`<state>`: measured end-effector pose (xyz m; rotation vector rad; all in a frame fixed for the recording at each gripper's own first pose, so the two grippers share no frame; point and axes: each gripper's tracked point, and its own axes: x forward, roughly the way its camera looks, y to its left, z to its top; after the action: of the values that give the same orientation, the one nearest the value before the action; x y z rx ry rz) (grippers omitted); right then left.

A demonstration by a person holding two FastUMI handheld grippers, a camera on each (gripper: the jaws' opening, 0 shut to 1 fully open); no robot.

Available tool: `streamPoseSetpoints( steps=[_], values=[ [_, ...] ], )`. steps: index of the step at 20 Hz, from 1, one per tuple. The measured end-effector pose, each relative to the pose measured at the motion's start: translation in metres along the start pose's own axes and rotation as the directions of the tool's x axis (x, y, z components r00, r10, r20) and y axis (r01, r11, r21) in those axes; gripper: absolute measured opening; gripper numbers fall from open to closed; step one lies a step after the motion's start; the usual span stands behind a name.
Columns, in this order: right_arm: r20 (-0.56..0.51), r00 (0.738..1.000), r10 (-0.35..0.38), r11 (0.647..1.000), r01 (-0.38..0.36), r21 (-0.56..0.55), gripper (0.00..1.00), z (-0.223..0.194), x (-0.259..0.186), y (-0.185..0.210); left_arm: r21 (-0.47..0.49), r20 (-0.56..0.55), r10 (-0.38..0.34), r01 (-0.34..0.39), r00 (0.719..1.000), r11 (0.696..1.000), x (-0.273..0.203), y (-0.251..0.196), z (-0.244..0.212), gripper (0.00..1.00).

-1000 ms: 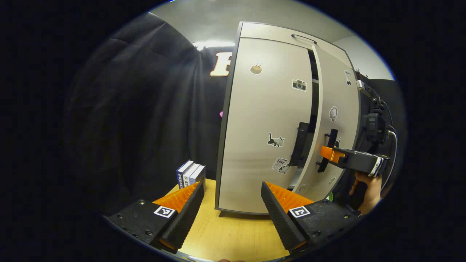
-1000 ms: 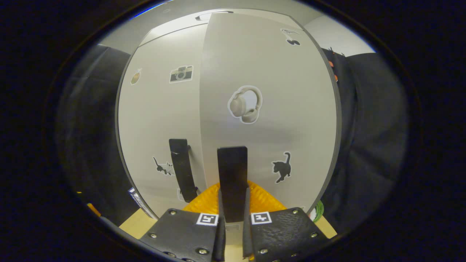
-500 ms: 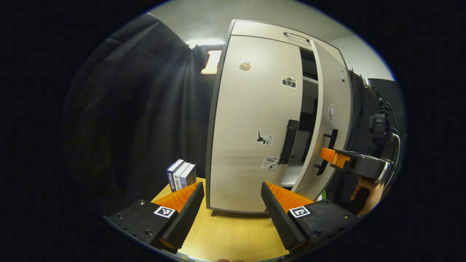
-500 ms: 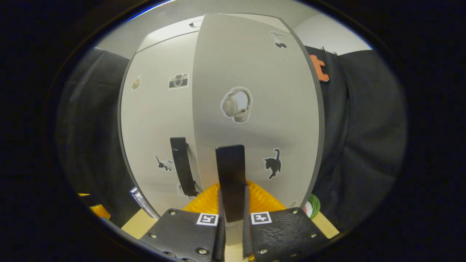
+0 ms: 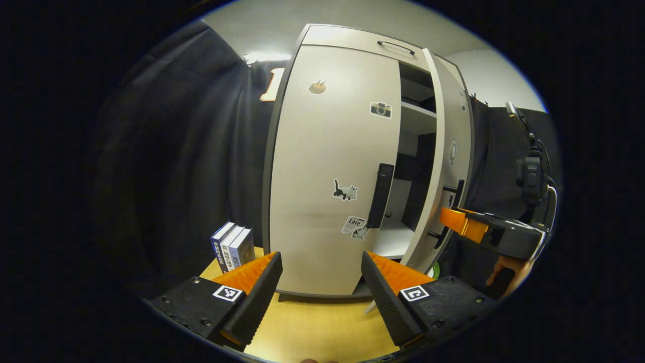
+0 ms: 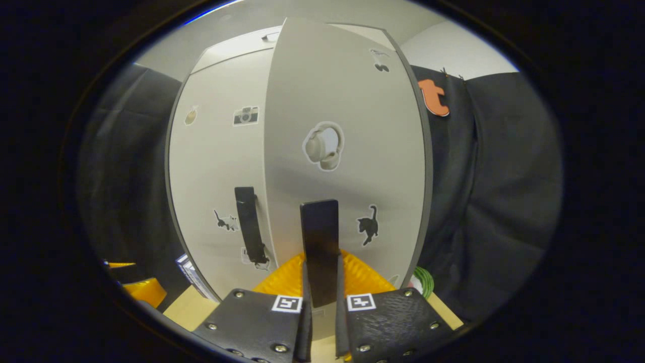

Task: Open the right door of the double-door shoe cabinet with the right hand, and open the left door with the left hand.

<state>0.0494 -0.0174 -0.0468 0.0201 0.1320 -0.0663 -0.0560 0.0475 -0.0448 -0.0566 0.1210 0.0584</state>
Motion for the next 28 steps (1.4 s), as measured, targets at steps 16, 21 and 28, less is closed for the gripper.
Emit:
streamPoseSetpoints(
  steps=[16, 21, 28],
  values=[
    [0.005, 0.992, -0.130, 0.991, 0.130, 0.029, 0.10, 0.001, -0.083, -0.077, 0.014, -0.024, -0.141, 0.141, 0.990, 0.990, 0.008, -0.057, -0.010, 0.96],
    [0.000, 0.990, -0.140, 0.989, 0.139, 0.041, 0.04, -0.004, -0.066, -0.089, 0.039, -0.045, -0.192, 0.194, 0.980, 0.980, 0.007, -0.079, -0.016, 0.98],
    [-0.022, 0.985, -0.171, 0.980, 0.172, 0.102, 0.03, -0.006, -0.082, -0.119, 0.041, -0.055, -0.213, 0.215, 0.975, 0.976, 0.015, -0.087, -0.020, 0.98]
  ],
)
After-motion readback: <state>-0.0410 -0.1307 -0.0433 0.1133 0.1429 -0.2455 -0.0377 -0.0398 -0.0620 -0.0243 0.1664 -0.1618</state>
